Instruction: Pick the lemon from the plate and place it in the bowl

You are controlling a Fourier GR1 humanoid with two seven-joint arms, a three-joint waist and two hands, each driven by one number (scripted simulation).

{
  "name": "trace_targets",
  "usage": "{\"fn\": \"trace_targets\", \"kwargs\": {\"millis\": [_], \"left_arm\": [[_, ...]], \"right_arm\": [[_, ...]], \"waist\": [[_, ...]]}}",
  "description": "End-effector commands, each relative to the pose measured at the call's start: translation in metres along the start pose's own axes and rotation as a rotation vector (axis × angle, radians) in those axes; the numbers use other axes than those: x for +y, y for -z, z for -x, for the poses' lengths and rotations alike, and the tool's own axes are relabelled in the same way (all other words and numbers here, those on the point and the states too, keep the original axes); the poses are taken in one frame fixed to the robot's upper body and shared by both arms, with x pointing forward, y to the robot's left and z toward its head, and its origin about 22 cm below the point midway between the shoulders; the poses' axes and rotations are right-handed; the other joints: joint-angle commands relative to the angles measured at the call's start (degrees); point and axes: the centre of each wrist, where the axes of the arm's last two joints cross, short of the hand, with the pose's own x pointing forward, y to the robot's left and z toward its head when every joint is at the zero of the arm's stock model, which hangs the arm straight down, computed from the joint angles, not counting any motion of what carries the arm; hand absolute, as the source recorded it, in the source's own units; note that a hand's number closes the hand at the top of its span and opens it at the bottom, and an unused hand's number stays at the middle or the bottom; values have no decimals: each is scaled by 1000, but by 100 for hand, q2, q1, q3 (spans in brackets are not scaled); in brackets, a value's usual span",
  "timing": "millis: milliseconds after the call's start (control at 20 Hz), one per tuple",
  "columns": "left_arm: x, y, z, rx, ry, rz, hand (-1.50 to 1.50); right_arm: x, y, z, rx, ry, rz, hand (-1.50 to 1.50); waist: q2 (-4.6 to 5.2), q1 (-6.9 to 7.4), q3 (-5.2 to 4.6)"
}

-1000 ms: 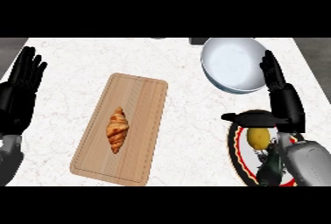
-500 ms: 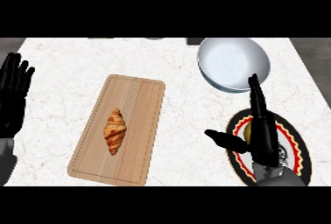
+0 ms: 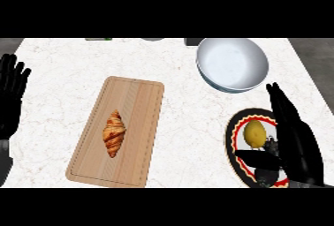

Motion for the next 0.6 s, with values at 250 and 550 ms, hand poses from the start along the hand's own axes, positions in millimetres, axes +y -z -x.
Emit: {"fn": "trace_targets", "kwargs": {"millis": [250, 550], "left_arm": [[-12, -5, 10, -15, -9, 31, 0], [-18, -3, 4, -24, -34, 45, 0]], "right_arm": [[-53, -31, -39, 179, -297, -323, -150], [-61, -36, -50, 269, -263, -347, -150]], "waist": [[68, 162, 21], [81, 242, 37]]}}
